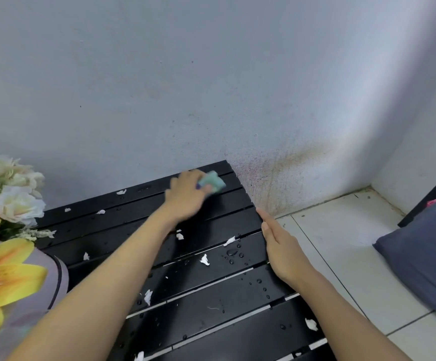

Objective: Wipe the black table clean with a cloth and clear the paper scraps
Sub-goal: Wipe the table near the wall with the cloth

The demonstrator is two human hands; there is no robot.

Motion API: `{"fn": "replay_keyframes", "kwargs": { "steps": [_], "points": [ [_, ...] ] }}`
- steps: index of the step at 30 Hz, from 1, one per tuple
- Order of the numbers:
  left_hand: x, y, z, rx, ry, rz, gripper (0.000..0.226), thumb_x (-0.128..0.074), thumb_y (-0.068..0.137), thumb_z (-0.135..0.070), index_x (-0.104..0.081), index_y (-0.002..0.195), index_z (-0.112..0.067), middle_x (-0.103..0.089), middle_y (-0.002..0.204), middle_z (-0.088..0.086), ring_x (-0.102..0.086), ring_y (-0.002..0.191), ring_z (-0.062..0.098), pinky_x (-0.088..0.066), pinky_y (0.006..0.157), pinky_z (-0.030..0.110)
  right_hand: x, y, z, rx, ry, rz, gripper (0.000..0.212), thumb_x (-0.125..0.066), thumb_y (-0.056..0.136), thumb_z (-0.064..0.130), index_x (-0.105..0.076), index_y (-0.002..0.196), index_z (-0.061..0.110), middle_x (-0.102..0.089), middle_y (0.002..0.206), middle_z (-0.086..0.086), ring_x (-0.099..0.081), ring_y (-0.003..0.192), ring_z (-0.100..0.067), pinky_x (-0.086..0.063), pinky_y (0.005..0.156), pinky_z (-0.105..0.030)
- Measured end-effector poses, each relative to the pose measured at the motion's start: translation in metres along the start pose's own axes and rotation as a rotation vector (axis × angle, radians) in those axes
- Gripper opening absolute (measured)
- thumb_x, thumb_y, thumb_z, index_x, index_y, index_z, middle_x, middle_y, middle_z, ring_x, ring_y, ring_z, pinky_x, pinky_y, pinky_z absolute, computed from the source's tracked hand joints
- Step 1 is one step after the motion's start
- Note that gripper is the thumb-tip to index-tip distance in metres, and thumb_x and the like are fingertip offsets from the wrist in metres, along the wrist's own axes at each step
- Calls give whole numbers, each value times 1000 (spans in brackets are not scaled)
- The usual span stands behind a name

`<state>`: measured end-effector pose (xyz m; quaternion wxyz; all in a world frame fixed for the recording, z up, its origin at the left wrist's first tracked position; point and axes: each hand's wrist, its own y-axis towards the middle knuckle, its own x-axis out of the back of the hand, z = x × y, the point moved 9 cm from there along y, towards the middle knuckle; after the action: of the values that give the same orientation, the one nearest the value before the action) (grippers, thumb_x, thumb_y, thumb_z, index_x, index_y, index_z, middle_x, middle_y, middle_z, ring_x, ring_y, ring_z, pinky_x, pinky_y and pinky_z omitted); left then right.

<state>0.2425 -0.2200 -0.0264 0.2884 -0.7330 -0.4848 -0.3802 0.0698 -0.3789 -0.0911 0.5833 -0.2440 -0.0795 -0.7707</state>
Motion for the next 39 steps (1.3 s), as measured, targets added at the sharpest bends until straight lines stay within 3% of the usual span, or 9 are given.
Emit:
{"fn": "replay_keyframes", "kwargs": {
  "steps": [3, 10, 13, 20, 23, 27, 30, 36, 39],
  "points": [
    [5, 24, 26, 238, 199, -169, 40, -41, 97, -38, -41, 134, -23, -38, 138, 10, -36, 125, 35, -30, 101, 49, -1, 0, 0, -2, 18, 4, 40, -21, 103, 46, -27, 140, 60, -54, 120, 19, -53, 98, -6, -38, 97, -29],
    [-51, -59, -60, -271, 362, -94, 33, -41, 97, -38, -41, 130, -31, -39, 129, -5, -39, 111, 25, -32, 90, 40, -1, 7, -2, 18, 61, -1, 41, -25, 104, 41, -31, 143, 52, -44, 146, 16, -39, 134, -8, -30, 110, -31],
    [-58, -87, -64, -388, 195, 209, 30, -47, 94, -38, -46, 124, -35, -41, 122, -9, -38, 110, 21, -32, 95, 41, -1, 6, 0, 24, 83, -5, 41, -26, 104, 38, -34, 143, 49, -44, 147, 13, -39, 135, -9, -29, 108, -27],
    [10, 15, 26, 231, 255, -160, 42, -38, 99, -38, -40, 137, -22, -34, 141, 11, -33, 126, 36, -27, 103, 49, -1, 1, 0, 3, 145, 23, 41, -25, 104, 41, -32, 143, 50, -38, 150, 20, -32, 139, -3, -24, 117, -33],
    [-15, 3, -5, 149, 374, -184, 41, -39, 98, -37, -41, 137, -22, -36, 140, 8, -35, 121, 35, -30, 98, 48, -1, 3, -1, 5, 139, 20, 41, -26, 104, 40, -33, 143, 49, -39, 149, 19, -33, 138, -3, -25, 117, -33],
    [-57, -61, -63, -254, 289, 15, 40, -42, 98, -34, -41, 138, -33, -38, 133, -6, -36, 113, 24, -29, 95, 39, -1, 6, 0, 24, 93, 5, 41, -25, 104, 41, -32, 142, 52, -43, 147, 16, -37, 136, -7, -29, 113, -33],
    [-39, -57, -56, -256, -108, 368, 23, -53, 90, -30, -64, 110, -31, -55, 110, 1, -47, 101, 18, -37, 97, 38, 0, 6, -2, 16, 86, 7, 41, -24, 104, 42, -32, 142, 54, -42, 149, 14, -37, 137, -9, -29, 113, -35],
    [25, 9, 58, 279, 309, -190, 42, -38, 100, -33, -39, 141, -26, -37, 145, 8, -32, 128, 37, -27, 105, 47, -1, 3, 0, 6, 164, 32, 41, -25, 105, 39, -33, 144, 49, -35, 151, 18, -29, 141, -3, -21, 116, -27],
    [4, -5, 31, 141, 264, -237, 43, -41, 99, -29, -41, 142, -24, -37, 146, 6, -33, 128, 33, -26, 105, 44, -2, 5, 0, 11, 189, 38, 42, -25, 105, 37, -34, 145, 45, -36, 151, 18, -29, 141, -3, -21, 116, -26]
  ]
}}
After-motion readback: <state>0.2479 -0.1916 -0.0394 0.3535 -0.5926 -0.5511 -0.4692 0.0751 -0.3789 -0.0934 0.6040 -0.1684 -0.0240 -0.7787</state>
